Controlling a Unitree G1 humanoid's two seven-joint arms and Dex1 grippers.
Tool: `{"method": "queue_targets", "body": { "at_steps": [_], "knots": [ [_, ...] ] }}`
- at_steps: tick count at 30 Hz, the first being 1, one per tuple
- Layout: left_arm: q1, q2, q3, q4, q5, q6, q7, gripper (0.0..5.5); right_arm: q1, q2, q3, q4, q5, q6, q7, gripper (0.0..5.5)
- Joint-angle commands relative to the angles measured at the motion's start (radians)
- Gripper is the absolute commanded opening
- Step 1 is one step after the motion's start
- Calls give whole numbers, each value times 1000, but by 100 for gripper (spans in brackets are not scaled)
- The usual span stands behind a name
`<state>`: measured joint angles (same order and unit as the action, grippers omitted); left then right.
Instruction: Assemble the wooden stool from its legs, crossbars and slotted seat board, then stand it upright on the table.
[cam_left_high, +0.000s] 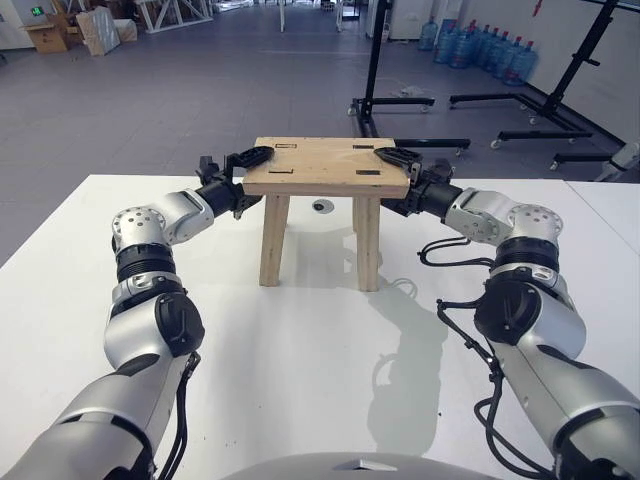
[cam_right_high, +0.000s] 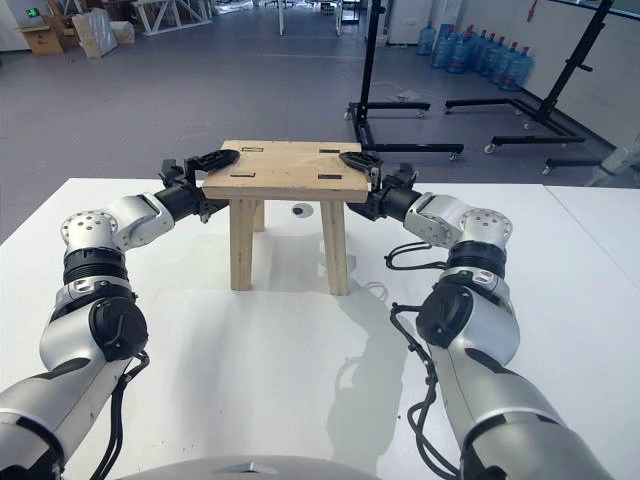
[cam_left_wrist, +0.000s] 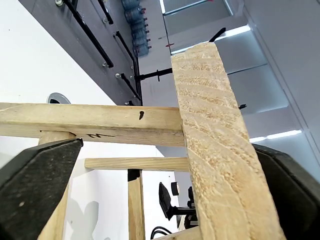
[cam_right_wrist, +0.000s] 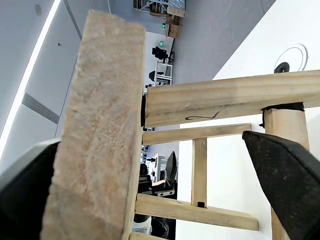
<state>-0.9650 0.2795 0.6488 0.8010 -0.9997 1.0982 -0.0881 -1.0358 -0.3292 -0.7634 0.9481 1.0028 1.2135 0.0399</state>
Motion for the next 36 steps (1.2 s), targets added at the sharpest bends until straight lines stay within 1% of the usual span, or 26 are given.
{"method": "queue_targets", "body": {
  "at_steps": [1, 5, 7, 8, 10, 11, 12, 13, 14, 15, 17, 21, 25, 27, 30, 34, 36],
  "knots": [
    [8, 50, 40, 26, 7, -23, 1, 538, 18, -82, 25, 98, -78, -66, 14, 540],
    [-1, 100, 102, 10, -24, -38, -2, 538, -20, -159, 21, 154, -83, -114, 64, 540],
    [-5, 135, 129, -7, -23, -75, 3, 538, -36, -198, 18, 165, -96, -127, 91, 540],
    [28, 161, 99, -58, 27, -125, -21, 538, -21, -223, 45, 139, -127, -155, 127, 540],
    [216, 210, -129, -264, 314, -385, -72, 538, 74, -230, 166, 3, -254, -319, 206, 540],
    [339, 221, -292, -344, 531, -599, -53, 538, 165, -184, 257, -110, -369, -502, 201, 540],
    [445, 193, -377, -386, 685, -780, 12, 538, 268, -110, 362, -202, -504, -712, 154, 540],
    [529, 150, -417, -396, 789, -911, 94, 538, 367, -23, 439, -268, -631, -908, 38, 540],
    [584, 112, -429, -405, 852, -993, 163, 538, 440, 31, 510, -310, -738, -1051, -48, 540],
    [631, 75, -441, -435, 886, -1052, 192, 538, 497, 74, 553, -339, -808, -1140, -113, 540],
    [692, 22, -476, -478, 944, -1153, 229, 538, 570, 135, 561, -391, -866, -1235, -196, 540],
    [741, -58, -496, -501, 959, -1228, 237, 538, 655, 188, 550, -480, -936, -1366, -301, 540],
    [772, -106, -497, -555, 921, -1223, 197, 538, 746, 216, 551, -612, -971, -1383, -346, 540],
    [794, -130, -504, -577, 918, -1209, 191, 538, 802, 238, 570, -654, -947, -1386, -295, 540],
    [813, -176, -532, -582, 931, -1190, 192, 538, 874, 282, 630, -660, -928, -1412, -202, 540],
    [821, -211, -543, -598, 930, -1172, 189, 538, 921, 318, 688, -684, -958, -1433, -158, 540],
    [836, -221, -552, -610, 942, -1165, 187, 538, 938, 330, 698, -694, -965, -1434, -157, 540]
  ]
}}
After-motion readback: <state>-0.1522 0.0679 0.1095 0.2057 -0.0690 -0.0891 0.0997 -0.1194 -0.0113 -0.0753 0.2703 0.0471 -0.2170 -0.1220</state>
